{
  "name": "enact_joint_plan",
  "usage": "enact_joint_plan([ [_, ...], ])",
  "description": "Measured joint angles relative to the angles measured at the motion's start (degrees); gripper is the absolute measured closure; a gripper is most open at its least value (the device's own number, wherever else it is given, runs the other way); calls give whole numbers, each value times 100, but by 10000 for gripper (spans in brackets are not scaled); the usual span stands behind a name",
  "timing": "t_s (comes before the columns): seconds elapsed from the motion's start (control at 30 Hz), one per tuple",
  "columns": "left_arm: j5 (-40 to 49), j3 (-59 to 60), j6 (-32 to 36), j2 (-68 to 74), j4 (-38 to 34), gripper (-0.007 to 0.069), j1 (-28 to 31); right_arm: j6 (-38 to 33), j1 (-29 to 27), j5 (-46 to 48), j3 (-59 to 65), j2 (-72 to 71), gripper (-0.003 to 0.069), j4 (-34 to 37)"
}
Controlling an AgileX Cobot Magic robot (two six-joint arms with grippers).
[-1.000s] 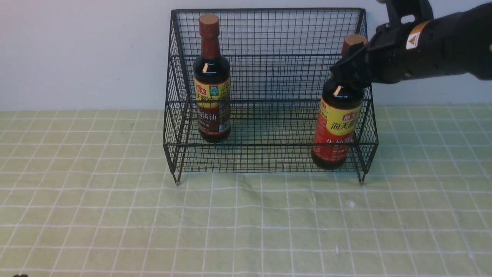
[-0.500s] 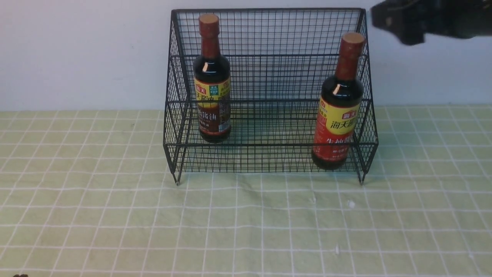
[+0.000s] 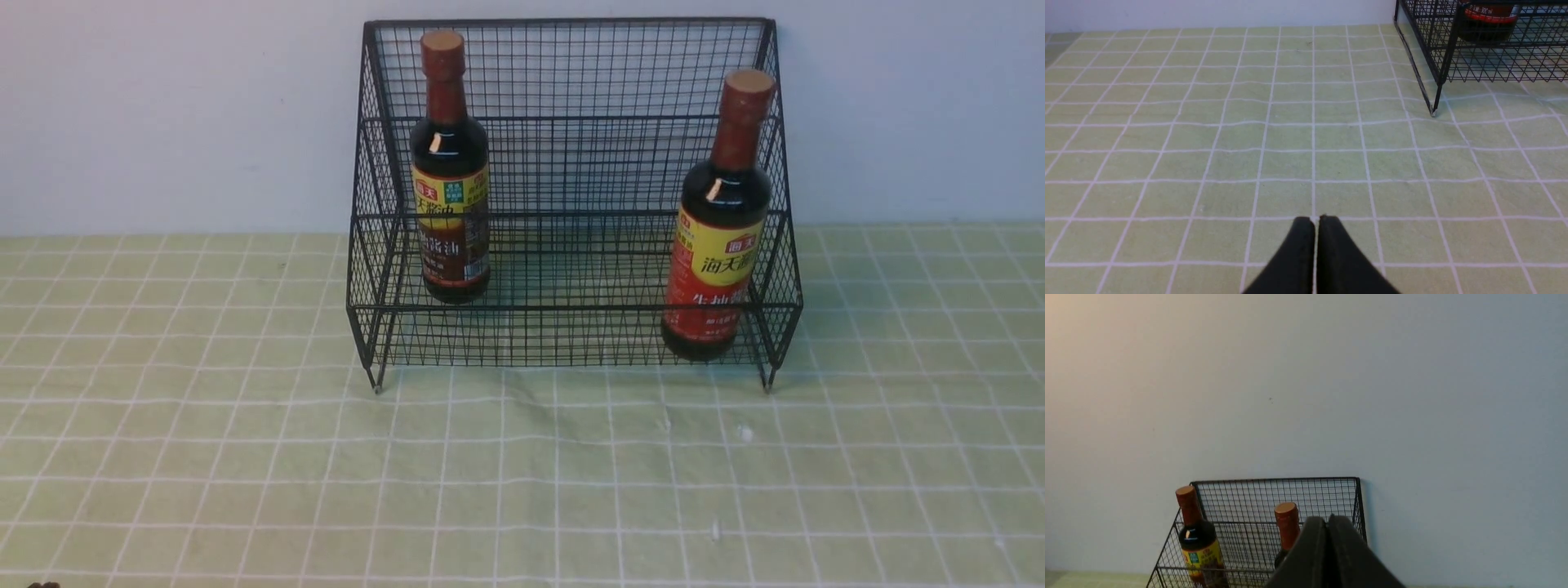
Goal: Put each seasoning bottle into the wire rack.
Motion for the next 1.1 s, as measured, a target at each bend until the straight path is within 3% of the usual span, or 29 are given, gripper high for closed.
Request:
enact_joint_plan([
  [0.13, 0, 0, 0, 0, 0, 631, 0, 300, 0, -612, 1067, -1149, 671, -45],
  [0.37, 0, 0, 0, 0, 0, 631, 0, 546, 0, -1353, 2227, -1430, 672, 7],
  [0.8, 0, 0, 0, 0, 0, 631, 0, 503, 0, -1501, 2598, -1430, 672, -37],
  [1.1, 0, 0, 0, 0, 0, 631, 0, -1224, 0, -1591, 2598, -1430, 672, 1024],
])
